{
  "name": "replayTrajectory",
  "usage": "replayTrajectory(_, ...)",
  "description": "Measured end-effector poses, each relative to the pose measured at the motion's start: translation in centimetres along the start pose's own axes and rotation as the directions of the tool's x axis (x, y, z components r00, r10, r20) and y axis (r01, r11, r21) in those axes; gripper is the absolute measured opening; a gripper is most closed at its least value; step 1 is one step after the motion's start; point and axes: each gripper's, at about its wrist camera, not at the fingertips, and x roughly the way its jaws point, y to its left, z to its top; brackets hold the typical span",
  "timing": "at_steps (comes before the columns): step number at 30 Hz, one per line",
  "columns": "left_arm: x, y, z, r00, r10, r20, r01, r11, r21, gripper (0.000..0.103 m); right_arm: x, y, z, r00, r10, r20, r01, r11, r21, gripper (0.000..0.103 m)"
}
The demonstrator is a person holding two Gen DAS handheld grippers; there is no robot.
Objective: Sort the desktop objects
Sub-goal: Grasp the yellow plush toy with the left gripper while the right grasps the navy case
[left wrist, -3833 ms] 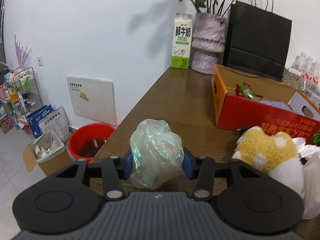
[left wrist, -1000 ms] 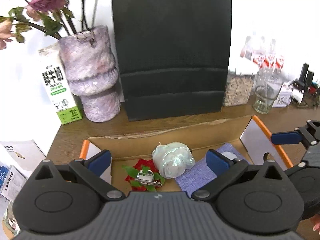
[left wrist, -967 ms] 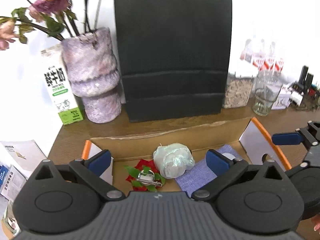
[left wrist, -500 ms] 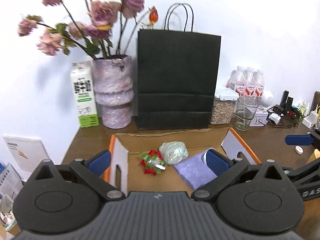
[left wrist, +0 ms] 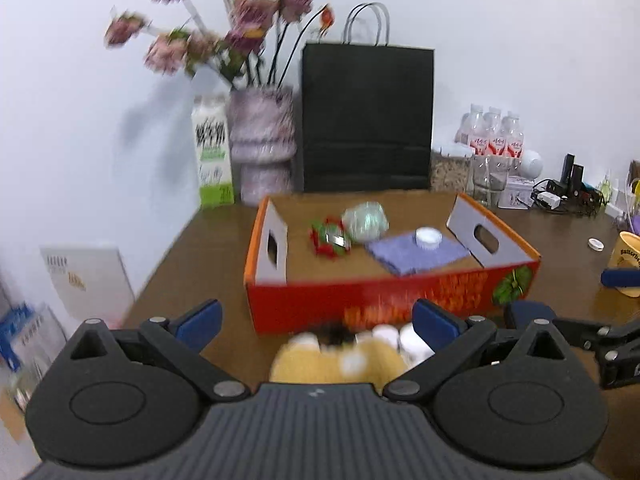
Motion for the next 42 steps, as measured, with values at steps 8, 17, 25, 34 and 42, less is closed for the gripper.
replayTrajectory(8,-0.5,0.9,-3.8,0.996,-0.026,-0.08,0.019,0.995,-0.093,0.103,-0.3,1.5,-4.1,0.998,-0.041,-0.04,0.042,0.999,0.02,0.103)
replayTrajectory(17,1.7,-0.3,-4.1,0.99,-0.02,-0.143,0.012,0.998,-0.06,0.103,2.0,1.2,-3.5,0.994,-0.065,-0.087,0.069,0.996,0.047,0.103)
replayTrajectory(25,4.2,-0.9,-4.3,0.98,-0.018,-0.2,0.003,0.997,-0.074,0.103,4.7,0.5,-3.1,0.986,-0.068,-0.151,0.083,0.992,0.094,0.103)
replayTrajectory(34,4.9,-0.7,-4.6,0.977,-0.04,-0.21,0.015,0.992,-0.122,0.096,5.3,0.2,-3.4,0.988,-0.024,-0.154,0.039,0.994,0.099,0.089)
replayTrajectory(42,4.6,-0.4,-4.6,0.976,-0.059,-0.212,0.029,0.99,-0.139,0.09,3.9,-1.8,-3.6,0.987,0.029,-0.157,-0.007,0.99,0.137,0.081)
